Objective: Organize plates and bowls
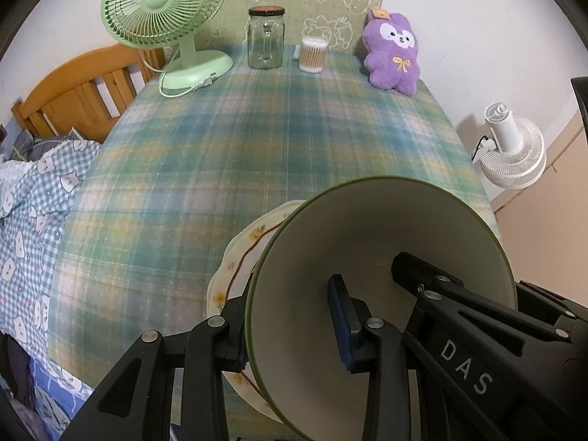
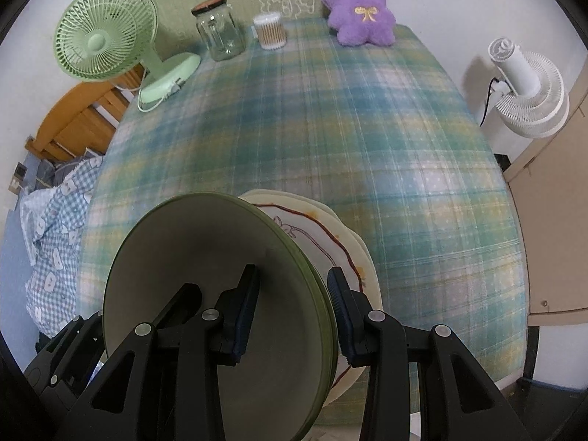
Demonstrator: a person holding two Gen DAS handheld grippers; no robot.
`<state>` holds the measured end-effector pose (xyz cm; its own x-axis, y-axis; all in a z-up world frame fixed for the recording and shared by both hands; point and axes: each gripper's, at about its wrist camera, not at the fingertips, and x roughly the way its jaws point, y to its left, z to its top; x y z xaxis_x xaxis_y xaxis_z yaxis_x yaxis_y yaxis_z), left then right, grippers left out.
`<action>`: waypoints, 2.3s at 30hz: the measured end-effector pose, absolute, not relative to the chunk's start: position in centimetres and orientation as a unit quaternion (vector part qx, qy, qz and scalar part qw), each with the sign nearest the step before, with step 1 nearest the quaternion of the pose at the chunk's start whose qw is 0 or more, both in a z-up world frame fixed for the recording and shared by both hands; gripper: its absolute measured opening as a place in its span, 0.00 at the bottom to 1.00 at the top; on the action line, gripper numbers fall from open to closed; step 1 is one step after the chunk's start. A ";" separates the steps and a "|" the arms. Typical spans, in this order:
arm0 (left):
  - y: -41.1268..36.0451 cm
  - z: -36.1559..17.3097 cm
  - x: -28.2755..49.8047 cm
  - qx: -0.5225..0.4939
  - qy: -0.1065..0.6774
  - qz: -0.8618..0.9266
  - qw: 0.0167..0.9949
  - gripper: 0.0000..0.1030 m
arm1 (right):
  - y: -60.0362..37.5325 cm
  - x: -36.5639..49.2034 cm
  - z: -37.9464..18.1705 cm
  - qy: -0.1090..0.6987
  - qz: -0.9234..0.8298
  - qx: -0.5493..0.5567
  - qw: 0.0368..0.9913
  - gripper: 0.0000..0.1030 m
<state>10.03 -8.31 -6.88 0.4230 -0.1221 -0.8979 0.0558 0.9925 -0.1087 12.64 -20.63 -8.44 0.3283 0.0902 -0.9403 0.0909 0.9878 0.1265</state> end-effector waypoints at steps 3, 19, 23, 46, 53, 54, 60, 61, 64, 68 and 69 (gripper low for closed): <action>-8.3 -7.3 10.3 -0.031 0.540 -0.042 0.840 0.32 | -20.7 12.9 -9.0 0.586 0.008 0.080 0.806 0.41; -8.1 -8.2 10.7 -0.030 0.548 -0.027 0.836 0.32 | -20.1 13.9 -10.3 0.592 0.021 0.071 0.803 0.41; -7.8 -8.3 10.7 -0.037 0.551 -0.030 0.833 0.43 | -20.1 13.8 -10.1 0.587 0.016 0.063 0.807 0.41; -4.4 -2.2 7.7 0.002 0.462 -0.030 0.887 0.86 | -18.6 9.7 -3.2 0.491 -0.019 0.028 0.871 0.72; -1.6 0.7 6.2 0.033 0.397 -0.064 0.915 0.92 | -15.5 7.2 -0.1 0.437 -0.056 0.032 0.897 0.79; -1.1 0.9 6.0 0.033 0.393 -0.070 0.916 0.92 | -15.0 6.8 0.2 0.428 -0.063 0.033 0.901 0.80; 2.2 1.6 4.5 0.040 0.364 -0.098 0.925 0.95 | -11.8 4.3 1.4 0.386 -0.093 0.029 0.917 0.80; 2.6 1.6 4.3 0.043 0.361 -0.099 0.926 0.95 | -11.3 3.9 1.5 0.383 -0.096 0.028 0.918 0.80; 4.3 1.6 3.4 0.039 0.351 -0.096 0.931 0.96 | -10.2 2.8 1.7 0.377 -0.099 0.033 0.920 0.80; 5.9 0.9 2.6 0.032 0.347 -0.086 0.933 0.98 | -9.1 1.5 1.4 0.366 -0.100 0.037 0.925 0.80; 6.2 0.6 2.4 0.031 0.345 -0.084 0.934 0.98 | -8.8 1.3 1.2 0.363 -0.099 0.035 0.926 0.80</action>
<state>2.41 6.23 0.63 0.7481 -0.1355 -0.6496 0.1780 0.9840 -0.0003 1.33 -8.82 1.19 0.7173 -0.1572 -0.6788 0.2083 0.9780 -0.0063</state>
